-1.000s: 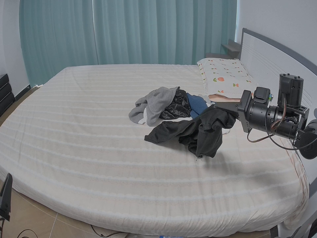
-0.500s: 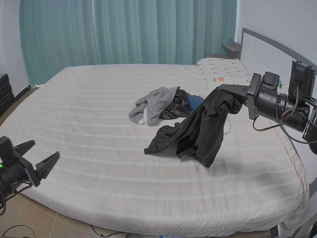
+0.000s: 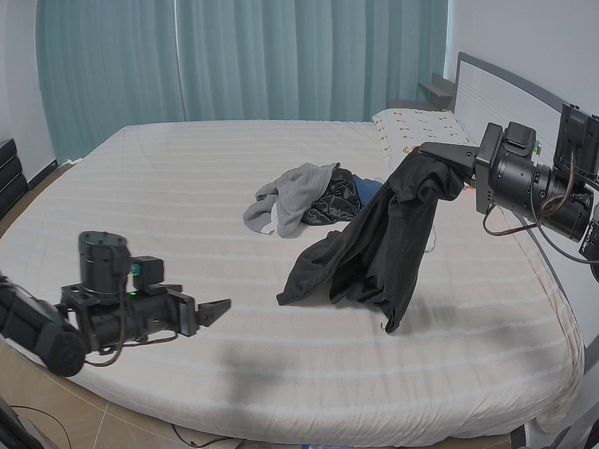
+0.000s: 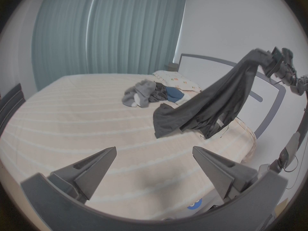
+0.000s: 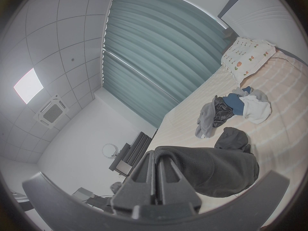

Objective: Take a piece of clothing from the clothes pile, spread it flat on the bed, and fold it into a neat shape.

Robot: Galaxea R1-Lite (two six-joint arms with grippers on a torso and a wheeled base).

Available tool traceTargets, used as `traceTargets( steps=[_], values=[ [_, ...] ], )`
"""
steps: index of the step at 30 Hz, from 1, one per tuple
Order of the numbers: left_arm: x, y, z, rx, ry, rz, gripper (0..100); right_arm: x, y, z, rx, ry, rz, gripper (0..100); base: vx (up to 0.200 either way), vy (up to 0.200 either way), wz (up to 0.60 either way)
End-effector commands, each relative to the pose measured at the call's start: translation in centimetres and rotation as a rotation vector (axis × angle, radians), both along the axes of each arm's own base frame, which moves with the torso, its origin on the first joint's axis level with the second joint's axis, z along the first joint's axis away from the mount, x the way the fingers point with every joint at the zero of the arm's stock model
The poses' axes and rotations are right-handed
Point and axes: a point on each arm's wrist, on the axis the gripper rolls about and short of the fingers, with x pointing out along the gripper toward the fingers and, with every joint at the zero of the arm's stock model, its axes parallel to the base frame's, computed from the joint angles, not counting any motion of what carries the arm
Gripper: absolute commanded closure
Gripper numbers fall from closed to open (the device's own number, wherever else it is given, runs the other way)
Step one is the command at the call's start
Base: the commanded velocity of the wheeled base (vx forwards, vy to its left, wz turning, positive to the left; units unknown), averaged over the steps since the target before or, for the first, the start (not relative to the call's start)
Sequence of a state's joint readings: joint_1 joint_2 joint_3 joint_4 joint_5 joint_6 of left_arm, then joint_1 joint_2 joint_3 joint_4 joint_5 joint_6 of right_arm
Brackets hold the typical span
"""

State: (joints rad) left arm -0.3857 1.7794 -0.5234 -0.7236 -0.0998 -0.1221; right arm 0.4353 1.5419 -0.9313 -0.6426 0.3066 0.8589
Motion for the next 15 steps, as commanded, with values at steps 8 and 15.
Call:
traceTargets(
  steps=[8, 15],
  values=[
    [8.1, -9.8, -9.6, -0.027, 0.089, -0.07, 0, 0.8, 0.2, 0.4, 0.006, -0.017, -0.006, 100, 0.0, 0.0, 0.0],
    [10.2, -11.0, -10.8, -0.063, 0.074, -0.056, 0, 1.0, 0.1, 0.4, 0.007, -0.019, -0.012, 100, 0.0, 0.0, 0.0]
  ],
)
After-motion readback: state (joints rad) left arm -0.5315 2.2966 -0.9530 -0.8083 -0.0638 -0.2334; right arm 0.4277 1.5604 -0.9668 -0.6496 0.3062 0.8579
